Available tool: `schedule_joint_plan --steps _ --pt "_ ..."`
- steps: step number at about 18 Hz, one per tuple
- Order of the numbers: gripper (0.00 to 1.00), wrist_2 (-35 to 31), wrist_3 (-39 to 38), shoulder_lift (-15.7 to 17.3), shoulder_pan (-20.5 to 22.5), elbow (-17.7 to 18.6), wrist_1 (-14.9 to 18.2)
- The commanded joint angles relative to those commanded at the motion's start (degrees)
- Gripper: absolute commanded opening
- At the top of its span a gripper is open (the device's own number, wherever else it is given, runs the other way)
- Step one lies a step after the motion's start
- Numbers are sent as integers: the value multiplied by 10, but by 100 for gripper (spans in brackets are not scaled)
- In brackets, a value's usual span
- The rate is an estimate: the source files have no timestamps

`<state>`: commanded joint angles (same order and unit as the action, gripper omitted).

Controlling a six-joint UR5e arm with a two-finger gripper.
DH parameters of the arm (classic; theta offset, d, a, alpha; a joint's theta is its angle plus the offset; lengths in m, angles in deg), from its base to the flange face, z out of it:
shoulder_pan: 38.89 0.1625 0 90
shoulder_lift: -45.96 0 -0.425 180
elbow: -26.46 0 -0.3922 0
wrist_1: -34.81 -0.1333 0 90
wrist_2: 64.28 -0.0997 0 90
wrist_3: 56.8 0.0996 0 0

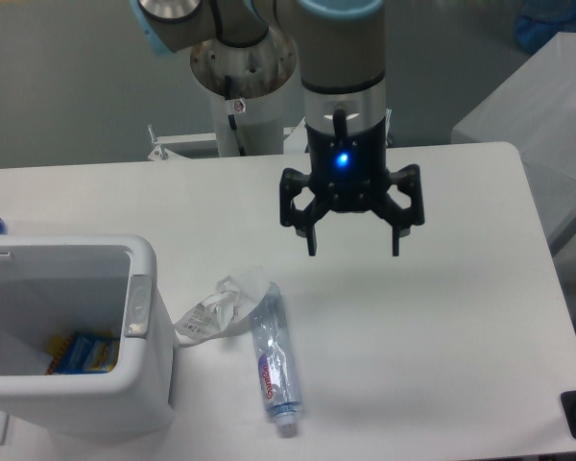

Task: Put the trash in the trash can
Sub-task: 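Move the open gripper over the crumpled clear plastic bag and lower it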

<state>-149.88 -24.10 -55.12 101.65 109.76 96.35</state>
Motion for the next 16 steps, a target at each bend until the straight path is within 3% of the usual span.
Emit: schedule_joint_plan --steps 3,7,11,16 --pt "100 0 1 5 0 36 -15" --pt "100 -2 1 11 -3 80 -66" --pt "100 -4 12 18 -8 113 -70" --pt "100 -4 128 25 -26 149 -69"
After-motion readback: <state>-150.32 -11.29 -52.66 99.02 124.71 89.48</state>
